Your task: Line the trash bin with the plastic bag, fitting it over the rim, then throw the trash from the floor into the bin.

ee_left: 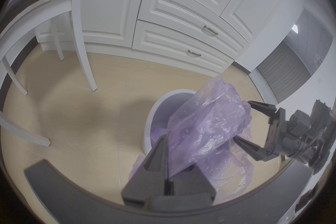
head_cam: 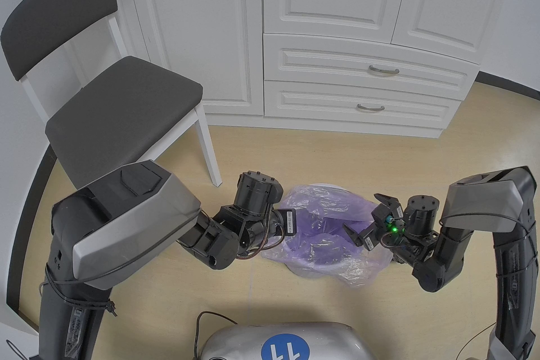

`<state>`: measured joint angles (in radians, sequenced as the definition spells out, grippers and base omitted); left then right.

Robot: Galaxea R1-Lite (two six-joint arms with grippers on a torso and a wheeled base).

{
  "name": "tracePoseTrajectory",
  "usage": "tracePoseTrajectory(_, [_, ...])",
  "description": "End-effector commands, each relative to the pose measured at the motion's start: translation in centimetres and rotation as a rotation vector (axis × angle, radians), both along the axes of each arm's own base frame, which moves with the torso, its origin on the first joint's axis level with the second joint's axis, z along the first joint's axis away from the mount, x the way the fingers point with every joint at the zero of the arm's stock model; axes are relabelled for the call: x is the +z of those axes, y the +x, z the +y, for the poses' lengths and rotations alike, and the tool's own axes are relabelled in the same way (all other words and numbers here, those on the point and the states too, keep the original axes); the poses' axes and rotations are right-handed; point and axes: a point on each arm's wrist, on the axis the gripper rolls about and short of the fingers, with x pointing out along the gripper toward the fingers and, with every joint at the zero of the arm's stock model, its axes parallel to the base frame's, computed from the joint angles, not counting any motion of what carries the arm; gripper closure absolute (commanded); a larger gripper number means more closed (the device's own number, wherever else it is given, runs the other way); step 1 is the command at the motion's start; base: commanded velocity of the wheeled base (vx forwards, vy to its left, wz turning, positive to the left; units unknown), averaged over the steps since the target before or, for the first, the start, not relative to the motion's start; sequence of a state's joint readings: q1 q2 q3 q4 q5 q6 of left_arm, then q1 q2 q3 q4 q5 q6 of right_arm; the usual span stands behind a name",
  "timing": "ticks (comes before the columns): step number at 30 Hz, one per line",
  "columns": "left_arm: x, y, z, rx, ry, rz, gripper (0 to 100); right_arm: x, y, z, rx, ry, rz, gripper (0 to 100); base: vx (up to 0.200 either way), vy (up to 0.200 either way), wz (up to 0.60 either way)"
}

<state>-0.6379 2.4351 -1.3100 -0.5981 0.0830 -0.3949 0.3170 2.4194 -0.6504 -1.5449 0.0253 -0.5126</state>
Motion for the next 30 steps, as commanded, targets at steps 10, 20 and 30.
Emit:
tracePoseTrajectory(10, [-0.7,0.1,0.3,0.009,0.004,0.009,100,-1.0,5.5,2.3,-0.010,-0.004,-0.086,100,0.000,0.000,0.00])
tracePoseTrajectory(20, [-1.6,3.5,1.5,0.091,-0.007,-0.039,100,0.1,9.9,3.0,-0.042,0.079,-0.168,100,0.000,0.000,0.00])
tracePoseTrajectory(30, [-3.2,7.3,1.1,0.148,-0.035,-0.105,100,-2.4,13.9,4.5,-0.128,0.178,-0.172,100,0.000,0.000,0.00])
